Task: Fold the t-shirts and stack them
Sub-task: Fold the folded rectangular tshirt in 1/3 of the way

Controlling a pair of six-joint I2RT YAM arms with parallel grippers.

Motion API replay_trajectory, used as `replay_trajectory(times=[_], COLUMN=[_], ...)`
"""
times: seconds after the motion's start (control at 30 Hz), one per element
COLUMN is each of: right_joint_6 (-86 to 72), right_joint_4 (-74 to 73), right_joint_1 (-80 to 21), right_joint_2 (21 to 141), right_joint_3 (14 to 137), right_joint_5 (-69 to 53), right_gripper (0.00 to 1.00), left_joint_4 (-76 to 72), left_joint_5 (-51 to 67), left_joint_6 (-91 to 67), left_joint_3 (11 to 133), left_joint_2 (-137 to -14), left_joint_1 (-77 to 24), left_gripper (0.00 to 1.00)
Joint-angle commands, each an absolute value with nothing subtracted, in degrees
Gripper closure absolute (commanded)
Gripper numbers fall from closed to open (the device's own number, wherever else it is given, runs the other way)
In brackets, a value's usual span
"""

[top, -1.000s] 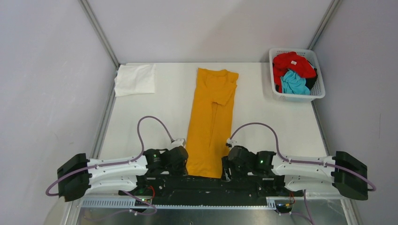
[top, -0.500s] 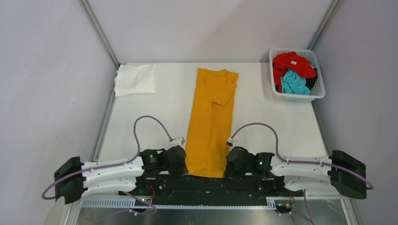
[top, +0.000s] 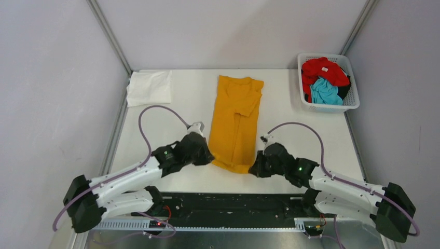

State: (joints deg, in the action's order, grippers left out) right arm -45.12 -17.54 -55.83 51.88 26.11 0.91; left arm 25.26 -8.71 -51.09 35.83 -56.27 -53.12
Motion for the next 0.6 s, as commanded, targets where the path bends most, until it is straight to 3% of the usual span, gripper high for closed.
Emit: replay_trajectory(times=[0.0,0.27,0.57], right_joint_6=[-38.4,-33.6,-32.7], right_joint_4=[-12.7,-6.1,1.6], right_joint_1=[-48.0,-35.0,-25.6], right_joint_2=[53.6,64.2,79.4], right_joint_3=[30.8,37.7,45.3], right_joint_5=[-4.3,-9.7,-15.8], right_gripper=[1.0,1.0,1.0], left_joint_4=[20.4,19.6,19.9], left_joint_5=[-8.3,-0.9,4.1], left_joint_6=[-43.5,-37.4,-32.5], left_joint_3=[43.1,59.6,70.2], left_joint_2=[-63.9,-83.4,-95.8], left_joint_1=[-46.1,-36.3,-29.8], left_gripper=[1.0,1.0,1.0])
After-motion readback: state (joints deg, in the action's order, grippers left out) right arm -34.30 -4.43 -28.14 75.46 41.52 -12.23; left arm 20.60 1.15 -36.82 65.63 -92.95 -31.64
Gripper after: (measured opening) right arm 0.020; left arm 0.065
